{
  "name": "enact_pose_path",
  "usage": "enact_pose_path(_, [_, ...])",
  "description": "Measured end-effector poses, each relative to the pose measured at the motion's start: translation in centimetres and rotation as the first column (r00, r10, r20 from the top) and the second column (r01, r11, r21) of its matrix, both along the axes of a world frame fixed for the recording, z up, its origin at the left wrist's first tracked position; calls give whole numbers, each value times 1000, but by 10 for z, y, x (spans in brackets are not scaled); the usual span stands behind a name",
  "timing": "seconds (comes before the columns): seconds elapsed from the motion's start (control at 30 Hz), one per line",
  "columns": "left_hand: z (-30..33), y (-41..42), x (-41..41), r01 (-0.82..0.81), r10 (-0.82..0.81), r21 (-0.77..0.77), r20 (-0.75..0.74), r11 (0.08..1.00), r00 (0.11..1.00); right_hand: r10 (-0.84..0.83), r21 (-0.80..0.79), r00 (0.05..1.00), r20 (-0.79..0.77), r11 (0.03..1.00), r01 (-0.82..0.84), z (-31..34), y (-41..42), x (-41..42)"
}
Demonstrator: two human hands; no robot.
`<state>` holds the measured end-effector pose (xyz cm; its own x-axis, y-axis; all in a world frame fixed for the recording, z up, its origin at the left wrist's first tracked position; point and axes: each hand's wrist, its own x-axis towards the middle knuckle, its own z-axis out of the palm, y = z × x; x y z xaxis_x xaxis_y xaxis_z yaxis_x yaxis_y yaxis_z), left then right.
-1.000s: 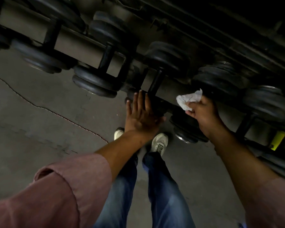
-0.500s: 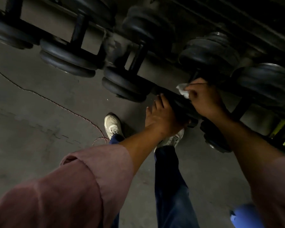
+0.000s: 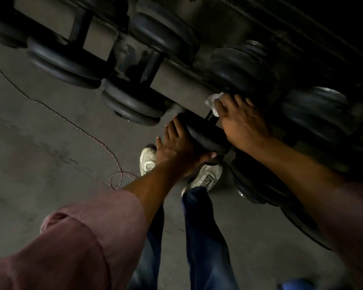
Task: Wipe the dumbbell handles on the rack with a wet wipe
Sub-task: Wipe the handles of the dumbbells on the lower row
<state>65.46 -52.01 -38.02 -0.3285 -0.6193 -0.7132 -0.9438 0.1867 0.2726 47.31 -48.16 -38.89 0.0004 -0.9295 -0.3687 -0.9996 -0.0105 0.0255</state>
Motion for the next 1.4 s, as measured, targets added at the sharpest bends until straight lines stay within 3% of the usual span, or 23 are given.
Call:
enact_pose_path(0.1, [-1, 1, 1, 10, -10, -12, 0, 1000, 1000, -86, 18, 996, 33, 996, 85, -1, 5, 5])
enact_pose_path(0.27, [1, 2, 1, -13, 12, -30, -25, 999, 1000, -44, 71, 919, 392, 997, 18, -10, 15, 1])
enact_pose_path(0.43, [-2, 4, 2, -26, 24, -40, -39, 999, 999, 36, 30, 906, 421, 998, -53, -11, 7, -6])
enact_pose_path(0.53, [-2, 3, 0, -11, 10, -31, -36, 999, 999, -28, 30, 875, 484, 999, 15, -5, 0, -2])
enact_pose_path(0.7, [0, 3, 0, 8, -8, -31, -7, 999, 1000, 4, 93, 897, 443, 994, -51, -1, -4, 5])
enact_pose_path(0.77, [0, 4, 0, 4, -4, -30, -15, 1000, 1000, -71, 118, 866, 495, 993, 14, -2, -2, 6])
enact_pose_path(0.9, [1, 3, 1, 25, -25, -24, -15, 999, 1000, -276, 75, 863, 423, 960, 270, -5, 0, 1])
enact_pose_path(1.07, [-5, 3, 2, 6, -6, -2, -4, 1000, 1000, -254, -124, 960, 115, 956, 267, -9, 6, 9])
enact_pose_path(1.17, [-6, 3, 2, 6, -6, -12, -13, 1000, 1000, -401, -123, 894, 202, 895, 429, -17, 10, 22])
enact_pose_path(1.27, [-7, 3, 3, 8, -8, -21, -17, 1000, 1000, -562, 10, 665, 492, 768, 641, -19, 7, 33])
enact_pose_path(1.4, [-9, 4, 3, -19, 18, -17, -20, 1000, 1000, -652, -20, 615, 443, 679, 734, -11, 3, 46])
